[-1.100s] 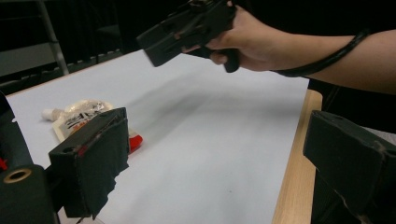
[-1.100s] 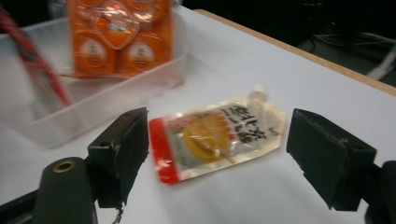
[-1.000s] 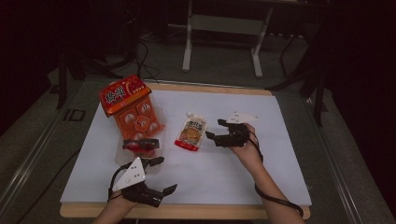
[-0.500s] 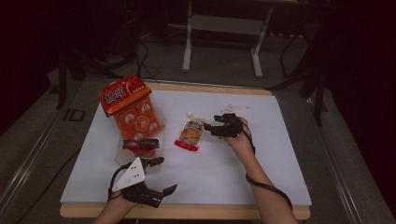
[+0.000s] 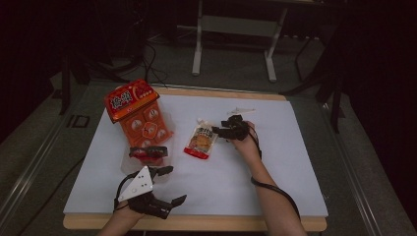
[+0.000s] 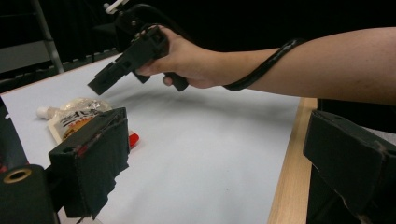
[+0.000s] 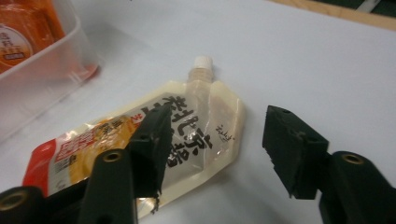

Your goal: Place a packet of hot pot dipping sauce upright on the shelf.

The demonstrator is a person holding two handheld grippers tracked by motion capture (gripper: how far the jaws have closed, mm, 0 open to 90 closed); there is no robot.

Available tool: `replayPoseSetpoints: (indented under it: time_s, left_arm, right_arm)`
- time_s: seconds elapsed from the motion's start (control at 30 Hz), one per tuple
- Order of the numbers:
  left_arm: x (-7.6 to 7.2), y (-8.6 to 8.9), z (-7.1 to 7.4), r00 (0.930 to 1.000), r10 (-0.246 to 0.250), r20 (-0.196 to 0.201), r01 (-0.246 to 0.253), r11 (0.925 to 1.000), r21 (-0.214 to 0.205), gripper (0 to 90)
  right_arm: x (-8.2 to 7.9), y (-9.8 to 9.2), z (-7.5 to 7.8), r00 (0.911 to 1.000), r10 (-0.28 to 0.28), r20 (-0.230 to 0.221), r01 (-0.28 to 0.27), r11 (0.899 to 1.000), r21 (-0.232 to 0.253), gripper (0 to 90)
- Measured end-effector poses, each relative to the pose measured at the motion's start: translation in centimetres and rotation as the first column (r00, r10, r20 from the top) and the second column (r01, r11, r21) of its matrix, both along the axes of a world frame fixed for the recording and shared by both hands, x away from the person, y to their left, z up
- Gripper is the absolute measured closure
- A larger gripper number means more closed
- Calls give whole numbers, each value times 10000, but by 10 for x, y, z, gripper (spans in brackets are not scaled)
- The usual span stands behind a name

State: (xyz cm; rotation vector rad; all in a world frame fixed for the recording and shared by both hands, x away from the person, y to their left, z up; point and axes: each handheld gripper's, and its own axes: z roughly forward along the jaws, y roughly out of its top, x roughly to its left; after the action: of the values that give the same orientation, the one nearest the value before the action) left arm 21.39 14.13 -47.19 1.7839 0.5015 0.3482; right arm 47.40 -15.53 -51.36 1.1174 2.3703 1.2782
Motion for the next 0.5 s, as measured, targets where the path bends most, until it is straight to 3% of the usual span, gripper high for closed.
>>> replayPoseSetpoints:
  time_s: [0.5]
  left_arm:
    - [1,3,-1,10000,2,-68,-3,10000,-79,75]
  right_arm:
    - [22,18,-19,9984,-210,-532,160,9955,-930,489]
